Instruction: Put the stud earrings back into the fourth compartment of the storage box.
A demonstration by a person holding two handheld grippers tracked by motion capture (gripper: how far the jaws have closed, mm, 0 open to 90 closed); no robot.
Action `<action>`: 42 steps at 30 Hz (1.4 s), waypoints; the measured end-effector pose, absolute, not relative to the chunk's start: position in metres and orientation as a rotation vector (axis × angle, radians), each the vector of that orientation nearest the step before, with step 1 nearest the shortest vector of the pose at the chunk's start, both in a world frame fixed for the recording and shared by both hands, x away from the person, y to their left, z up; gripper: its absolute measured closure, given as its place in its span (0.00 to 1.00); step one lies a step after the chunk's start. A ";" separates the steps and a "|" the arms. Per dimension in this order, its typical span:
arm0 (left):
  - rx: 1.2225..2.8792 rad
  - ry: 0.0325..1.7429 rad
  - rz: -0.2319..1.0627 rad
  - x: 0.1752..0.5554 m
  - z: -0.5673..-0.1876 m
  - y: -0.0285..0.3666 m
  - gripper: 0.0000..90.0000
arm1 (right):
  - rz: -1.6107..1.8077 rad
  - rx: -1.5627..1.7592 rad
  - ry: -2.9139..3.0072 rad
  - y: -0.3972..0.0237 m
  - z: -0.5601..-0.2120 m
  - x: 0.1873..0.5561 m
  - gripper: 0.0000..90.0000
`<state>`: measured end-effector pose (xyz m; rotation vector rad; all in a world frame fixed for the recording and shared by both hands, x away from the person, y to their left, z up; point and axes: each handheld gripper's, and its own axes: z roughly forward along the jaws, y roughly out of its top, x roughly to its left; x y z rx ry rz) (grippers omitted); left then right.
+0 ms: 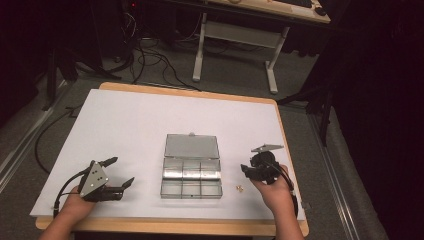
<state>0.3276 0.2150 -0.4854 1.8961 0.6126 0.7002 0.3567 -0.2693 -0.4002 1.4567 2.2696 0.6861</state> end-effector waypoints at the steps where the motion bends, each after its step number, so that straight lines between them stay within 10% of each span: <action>1: 1.895 0.613 0.702 0.327 -0.485 0.215 0.17 | 0.678 1.448 2.272 -0.266 -0.396 0.361 0.69; 16: 1.897 0.606 0.697 0.327 -0.485 0.215 0.17 | 0.605 1.537 2.373 -0.255 -0.399 0.368 0.65; 42: 1.912 0.604 0.680 0.329 -0.485 0.215 0.17 | 0.405 1.596 2.635 -0.256 -0.424 0.363 0.86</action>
